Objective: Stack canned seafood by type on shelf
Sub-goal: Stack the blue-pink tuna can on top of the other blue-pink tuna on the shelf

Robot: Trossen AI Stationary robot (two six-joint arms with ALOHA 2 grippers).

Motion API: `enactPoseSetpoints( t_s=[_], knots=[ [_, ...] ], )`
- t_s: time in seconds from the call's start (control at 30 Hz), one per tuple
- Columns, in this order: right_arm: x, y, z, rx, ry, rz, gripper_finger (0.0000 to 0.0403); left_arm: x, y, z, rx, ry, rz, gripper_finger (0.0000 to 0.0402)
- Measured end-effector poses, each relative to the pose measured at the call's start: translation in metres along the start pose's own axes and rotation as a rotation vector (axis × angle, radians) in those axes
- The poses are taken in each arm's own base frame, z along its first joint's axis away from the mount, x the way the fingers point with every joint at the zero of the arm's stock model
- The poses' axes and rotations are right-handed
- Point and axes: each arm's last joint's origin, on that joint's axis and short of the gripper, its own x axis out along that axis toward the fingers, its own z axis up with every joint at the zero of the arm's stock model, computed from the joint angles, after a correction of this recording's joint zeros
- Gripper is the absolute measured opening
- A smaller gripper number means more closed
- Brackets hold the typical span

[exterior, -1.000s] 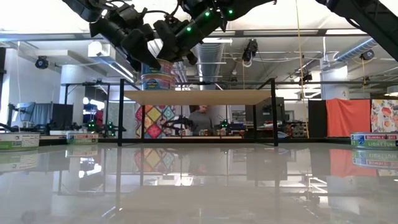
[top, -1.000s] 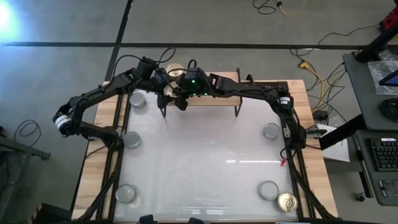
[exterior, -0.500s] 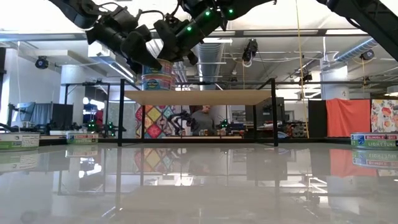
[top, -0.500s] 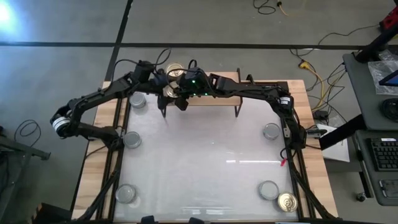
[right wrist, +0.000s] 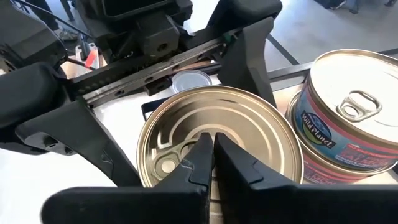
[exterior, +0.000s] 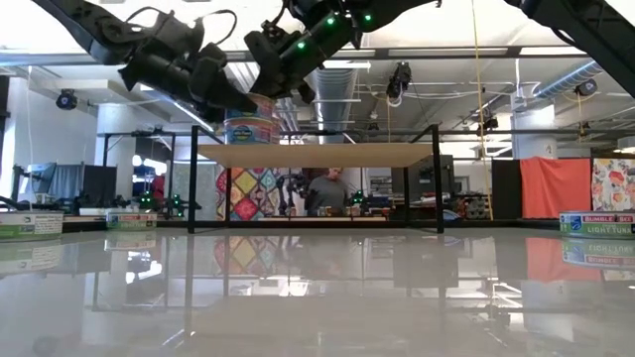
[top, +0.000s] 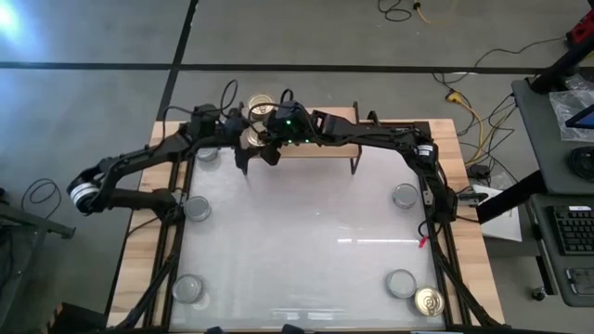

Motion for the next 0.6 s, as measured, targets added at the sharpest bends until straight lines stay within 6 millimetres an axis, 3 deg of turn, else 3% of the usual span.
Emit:
enactPoseSetpoints(
  t_s=[0.2, 0.47, 0.6],
  knots=[
    [0.0, 0.0, 0.0, 0.006, 0.005, 0.001, 0.0013, -0.008, -0.004, -0.003, -0.008, -0.013, 0.01, 0.04],
    [0.0, -0.003, -0.004, 0.008, 0.037, -0.017, 0.0013, -0.021, -0.006, -0.027, -0.054, -0.015, 0.052, 0.04],
    [0.0, -0.003, -0.004, 0.008, 0.037, -0.016, 0.0013, -0.024, -0.006, -0.027, -0.061, -0.033, 0.057, 0.04]
  ],
)
